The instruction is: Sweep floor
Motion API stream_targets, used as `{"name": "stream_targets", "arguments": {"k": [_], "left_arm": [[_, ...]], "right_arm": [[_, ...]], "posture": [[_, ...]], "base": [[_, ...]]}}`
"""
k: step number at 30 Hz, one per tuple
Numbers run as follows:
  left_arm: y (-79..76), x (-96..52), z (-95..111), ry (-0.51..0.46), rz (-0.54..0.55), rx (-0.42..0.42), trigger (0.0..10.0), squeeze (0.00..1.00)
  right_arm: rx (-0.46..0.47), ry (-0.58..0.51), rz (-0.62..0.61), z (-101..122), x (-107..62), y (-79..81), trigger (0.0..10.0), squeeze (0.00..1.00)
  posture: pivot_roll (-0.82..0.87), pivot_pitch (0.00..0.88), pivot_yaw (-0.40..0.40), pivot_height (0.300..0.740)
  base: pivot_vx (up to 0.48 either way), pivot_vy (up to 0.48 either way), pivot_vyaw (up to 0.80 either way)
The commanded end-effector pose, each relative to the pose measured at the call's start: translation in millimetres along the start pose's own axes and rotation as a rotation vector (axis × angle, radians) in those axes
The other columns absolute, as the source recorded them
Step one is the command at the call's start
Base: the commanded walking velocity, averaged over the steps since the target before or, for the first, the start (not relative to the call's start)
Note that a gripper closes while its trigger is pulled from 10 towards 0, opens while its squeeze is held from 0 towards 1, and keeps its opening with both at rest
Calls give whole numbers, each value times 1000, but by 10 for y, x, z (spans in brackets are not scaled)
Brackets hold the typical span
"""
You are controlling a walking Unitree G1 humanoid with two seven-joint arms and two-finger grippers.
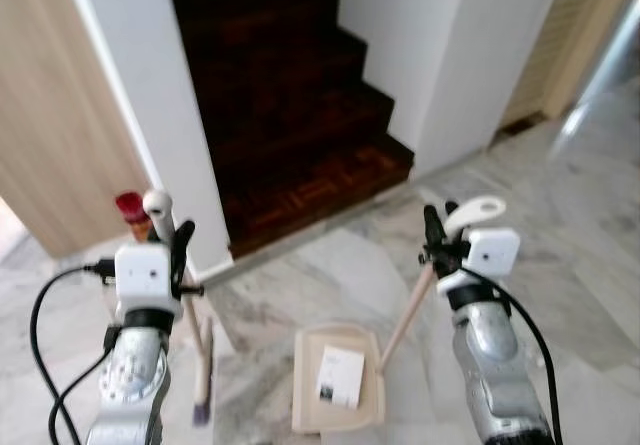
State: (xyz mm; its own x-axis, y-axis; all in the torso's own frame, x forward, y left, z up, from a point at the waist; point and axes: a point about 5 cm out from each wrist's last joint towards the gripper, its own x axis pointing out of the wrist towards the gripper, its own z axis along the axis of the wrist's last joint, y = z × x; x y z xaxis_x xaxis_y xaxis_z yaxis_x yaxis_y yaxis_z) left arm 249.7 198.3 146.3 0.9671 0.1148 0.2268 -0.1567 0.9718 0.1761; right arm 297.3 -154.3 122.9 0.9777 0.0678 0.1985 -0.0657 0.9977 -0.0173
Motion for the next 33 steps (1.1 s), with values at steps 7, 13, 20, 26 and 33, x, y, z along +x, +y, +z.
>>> {"name": "stream_targets", "arguments": {"k": [7, 13, 20, 26, 33], "left_arm": [[-13, 47, 86, -23, -1, 20, 10000, 0], [-27, 58, 93, -17, 10, 25, 10000, 0], [-34, 24, 96, -12, 25, 20, 10000, 0], [-24, 8, 87, 0, 45, 14, 10000, 0], [-17, -18, 68, 14, 63, 0, 10000, 0]], "right_arm": [[5, -67, -22, 181, 110, -3, 10000, 0], [6, -61, -29, 188, 131, -4, 10000, 0], [12, -58, -37, 210, 151, -6, 10000, 0], [49, -25, -22, 196, 164, -9, 10000, 0], [154, -1, -52, 198, 185, -20, 10000, 0]], "posture": [[66, 0, -4, 740], [69, 1, -11, 740], [66, 28, -14, 740], [54, 59, -23, 740], [46, 83, -31, 740]], "base": [[0, 0, 800], [0, 0, 800], [0, 0, 800], [0, 0, 484], [0, 246, 0]]}}
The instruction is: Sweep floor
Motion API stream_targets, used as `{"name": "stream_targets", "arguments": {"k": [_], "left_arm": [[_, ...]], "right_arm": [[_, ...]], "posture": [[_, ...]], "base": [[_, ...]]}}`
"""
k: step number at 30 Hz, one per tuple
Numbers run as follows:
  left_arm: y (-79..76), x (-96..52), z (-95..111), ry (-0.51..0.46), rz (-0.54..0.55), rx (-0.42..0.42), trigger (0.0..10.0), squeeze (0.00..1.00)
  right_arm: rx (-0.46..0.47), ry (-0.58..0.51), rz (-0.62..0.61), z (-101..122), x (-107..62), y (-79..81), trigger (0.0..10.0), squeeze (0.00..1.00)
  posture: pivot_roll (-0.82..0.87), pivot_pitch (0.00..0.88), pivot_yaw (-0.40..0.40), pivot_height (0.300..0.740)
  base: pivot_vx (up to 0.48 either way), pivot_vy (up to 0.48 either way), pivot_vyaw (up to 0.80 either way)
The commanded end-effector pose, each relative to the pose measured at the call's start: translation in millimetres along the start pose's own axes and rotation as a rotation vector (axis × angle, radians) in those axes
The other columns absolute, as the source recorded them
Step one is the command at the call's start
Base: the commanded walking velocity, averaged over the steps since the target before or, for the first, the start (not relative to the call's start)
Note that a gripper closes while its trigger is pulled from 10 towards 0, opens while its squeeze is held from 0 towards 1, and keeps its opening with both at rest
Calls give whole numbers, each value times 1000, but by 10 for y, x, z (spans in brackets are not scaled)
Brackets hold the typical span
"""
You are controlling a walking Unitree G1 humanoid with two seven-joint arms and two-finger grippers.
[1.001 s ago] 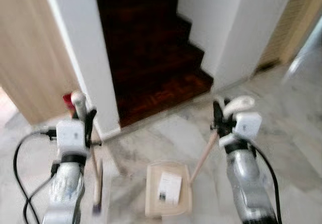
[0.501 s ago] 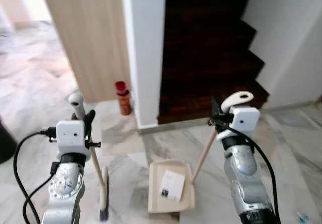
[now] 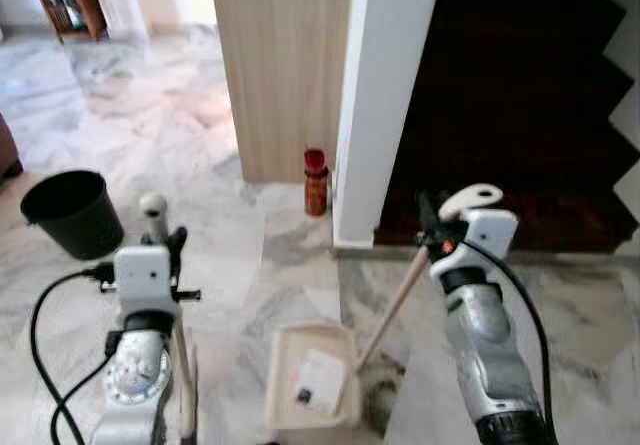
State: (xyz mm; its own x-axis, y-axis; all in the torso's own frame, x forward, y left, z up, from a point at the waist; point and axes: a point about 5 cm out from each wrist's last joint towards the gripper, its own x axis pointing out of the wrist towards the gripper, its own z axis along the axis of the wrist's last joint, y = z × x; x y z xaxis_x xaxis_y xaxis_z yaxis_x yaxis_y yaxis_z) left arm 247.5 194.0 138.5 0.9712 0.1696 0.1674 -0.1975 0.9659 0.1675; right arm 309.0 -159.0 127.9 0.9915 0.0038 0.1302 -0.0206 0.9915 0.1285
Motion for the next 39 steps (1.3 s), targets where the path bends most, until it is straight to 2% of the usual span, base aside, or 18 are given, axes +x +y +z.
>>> {"name": "stream_targets", "arguments": {"k": [1, 4, 12, 24, 39], "left_arm": [[33, 18, 131, -55, 20, -1, 10000, 0], [39, 6, 127, -52, 25, -2, 10000, 0], [55, 4, 133, -55, 35, 0, 10000, 0], [67, -16, 121, -52, 37, 3, 10000, 0], [81, -58, 114, -53, 39, 6, 10000, 0]], "right_arm": [[19, -64, 21, 170, 49, 64, 10000, 0], [27, -37, 18, 153, 38, 67, 10000, 0], [130, -9, -41, 130, 49, -6, 10000, 0], [168, 15, -53, 119, 48, -28, 10000, 0], [197, 26, -13, 113, 38, 37, 10000, 0]], "posture": [[46, 83, -31, 740], [44, 83, -33, 740], [40, 83, -30, 740], [46, 66, -33, 740], [56, 36, -37, 740]], "base": [[0, 364, 0], [0, 370, 0], [0, 366, 0], [0, 376, 0], [0, 414, 0]]}}
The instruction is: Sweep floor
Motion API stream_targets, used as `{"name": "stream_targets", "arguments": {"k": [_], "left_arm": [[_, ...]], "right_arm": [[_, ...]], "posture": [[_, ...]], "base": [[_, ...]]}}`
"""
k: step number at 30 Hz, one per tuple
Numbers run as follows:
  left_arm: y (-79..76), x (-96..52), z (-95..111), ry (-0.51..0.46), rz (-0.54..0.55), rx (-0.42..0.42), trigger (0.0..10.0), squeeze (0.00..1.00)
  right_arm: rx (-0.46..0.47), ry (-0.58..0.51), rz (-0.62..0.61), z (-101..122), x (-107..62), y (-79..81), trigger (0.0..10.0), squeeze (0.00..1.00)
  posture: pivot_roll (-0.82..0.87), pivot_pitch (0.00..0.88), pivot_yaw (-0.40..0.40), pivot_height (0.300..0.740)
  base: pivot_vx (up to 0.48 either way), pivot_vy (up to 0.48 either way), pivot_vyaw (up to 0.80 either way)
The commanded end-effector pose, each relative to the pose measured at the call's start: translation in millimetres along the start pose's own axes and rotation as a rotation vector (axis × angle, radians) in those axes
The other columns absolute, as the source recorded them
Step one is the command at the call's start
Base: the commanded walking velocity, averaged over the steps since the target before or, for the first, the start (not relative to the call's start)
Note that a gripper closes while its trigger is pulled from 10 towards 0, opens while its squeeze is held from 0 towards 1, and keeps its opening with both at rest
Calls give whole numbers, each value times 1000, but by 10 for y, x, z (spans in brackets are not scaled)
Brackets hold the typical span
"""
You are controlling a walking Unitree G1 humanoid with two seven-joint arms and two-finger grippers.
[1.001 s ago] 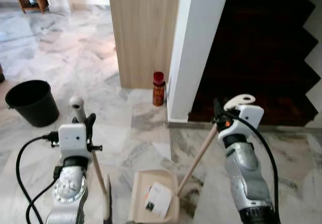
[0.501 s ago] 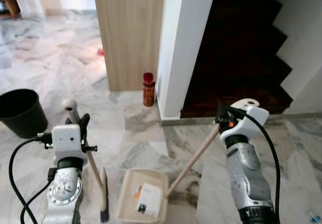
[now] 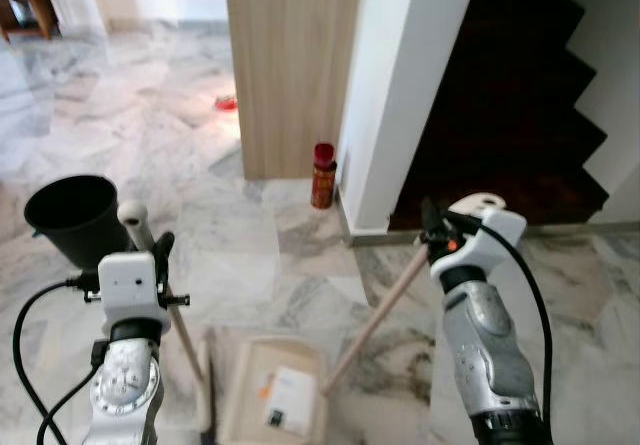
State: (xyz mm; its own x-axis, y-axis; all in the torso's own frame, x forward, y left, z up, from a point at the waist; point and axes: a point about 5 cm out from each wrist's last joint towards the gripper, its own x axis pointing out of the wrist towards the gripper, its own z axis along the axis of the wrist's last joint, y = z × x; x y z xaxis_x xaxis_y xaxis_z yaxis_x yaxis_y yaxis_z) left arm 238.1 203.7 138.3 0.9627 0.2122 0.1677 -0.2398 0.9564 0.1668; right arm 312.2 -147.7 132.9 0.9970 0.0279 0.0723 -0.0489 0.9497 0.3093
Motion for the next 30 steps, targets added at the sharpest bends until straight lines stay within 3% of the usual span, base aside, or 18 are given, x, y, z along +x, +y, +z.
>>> {"name": "stream_targets", "arguments": {"k": [1, 14, 30], "left_arm": [[-28, 14, 123, -60, -3, -1, 10000, 0], [-35, 1, 118, -55, -11, 0, 10000, 0], [-2, 24, 97, -43, 19, -2, 10000, 0]], "right_arm": [[9, -39, -19, 98, -8, -64, 10000, 0], [8, -34, -13, 97, -18, -64, 10000, 0], [45, -31, 14, 108, -7, 83, 10000, 0]], "posture": [[58, 35, -36, 740], [57, 32, -37, 740], [50, 78, -40, 740]], "base": [[0, 424, 0], [0, 422, 0], [0, 422, 0]]}}
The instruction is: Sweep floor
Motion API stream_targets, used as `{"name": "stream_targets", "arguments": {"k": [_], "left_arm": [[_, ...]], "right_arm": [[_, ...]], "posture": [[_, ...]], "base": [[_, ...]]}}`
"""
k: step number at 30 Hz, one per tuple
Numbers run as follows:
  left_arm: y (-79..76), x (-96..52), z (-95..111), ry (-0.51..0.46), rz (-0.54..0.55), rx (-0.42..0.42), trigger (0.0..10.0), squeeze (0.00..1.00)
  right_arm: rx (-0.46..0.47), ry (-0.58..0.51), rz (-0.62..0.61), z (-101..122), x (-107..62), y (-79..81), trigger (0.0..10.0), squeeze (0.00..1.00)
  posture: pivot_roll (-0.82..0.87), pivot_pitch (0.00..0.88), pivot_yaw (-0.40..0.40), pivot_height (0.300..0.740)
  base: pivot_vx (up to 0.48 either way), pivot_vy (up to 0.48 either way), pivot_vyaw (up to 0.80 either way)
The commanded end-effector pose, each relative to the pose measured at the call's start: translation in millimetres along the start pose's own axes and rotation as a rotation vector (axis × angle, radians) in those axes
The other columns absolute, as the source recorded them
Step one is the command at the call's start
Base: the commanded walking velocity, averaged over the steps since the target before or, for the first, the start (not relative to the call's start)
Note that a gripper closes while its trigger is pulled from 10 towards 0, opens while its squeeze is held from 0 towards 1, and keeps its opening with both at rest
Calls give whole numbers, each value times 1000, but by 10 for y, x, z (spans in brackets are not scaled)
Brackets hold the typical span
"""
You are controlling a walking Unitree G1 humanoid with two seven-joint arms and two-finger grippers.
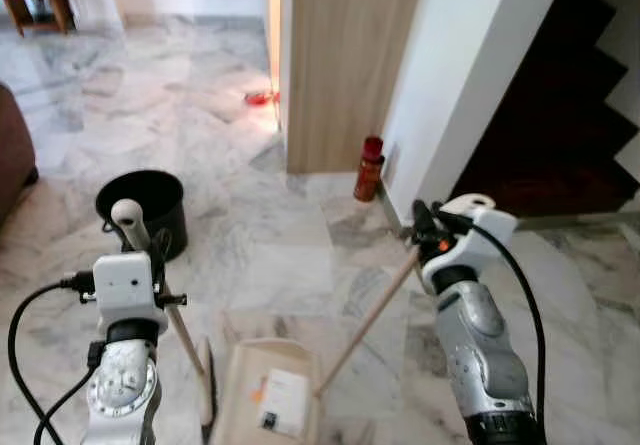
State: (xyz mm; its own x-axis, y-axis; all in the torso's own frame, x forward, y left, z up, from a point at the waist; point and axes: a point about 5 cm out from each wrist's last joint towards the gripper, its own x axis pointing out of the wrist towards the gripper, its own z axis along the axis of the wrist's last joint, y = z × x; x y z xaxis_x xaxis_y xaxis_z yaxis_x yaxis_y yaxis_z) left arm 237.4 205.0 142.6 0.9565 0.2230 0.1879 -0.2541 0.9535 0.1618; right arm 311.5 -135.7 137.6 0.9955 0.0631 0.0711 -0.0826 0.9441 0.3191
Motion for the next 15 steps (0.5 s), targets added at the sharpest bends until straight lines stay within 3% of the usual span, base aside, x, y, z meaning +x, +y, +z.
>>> {"name": "stream_targets", "arguments": {"k": [1, 15], "left_arm": [[-22, 21, 57, -25, 5, 0, 10000, 0], [-32, -2, 27, -13, 5, -1, 10000, 0]], "right_arm": [[31, -44, -18, 101, -10, -44, 10000, 0], [35, -45, -16, 128, -3, -39, 10000, 0]], "posture": [[50, 78, -40, 740], [50, 83, -43, 740]], "base": [[0, 420, 0], [0, 424, 0]]}}
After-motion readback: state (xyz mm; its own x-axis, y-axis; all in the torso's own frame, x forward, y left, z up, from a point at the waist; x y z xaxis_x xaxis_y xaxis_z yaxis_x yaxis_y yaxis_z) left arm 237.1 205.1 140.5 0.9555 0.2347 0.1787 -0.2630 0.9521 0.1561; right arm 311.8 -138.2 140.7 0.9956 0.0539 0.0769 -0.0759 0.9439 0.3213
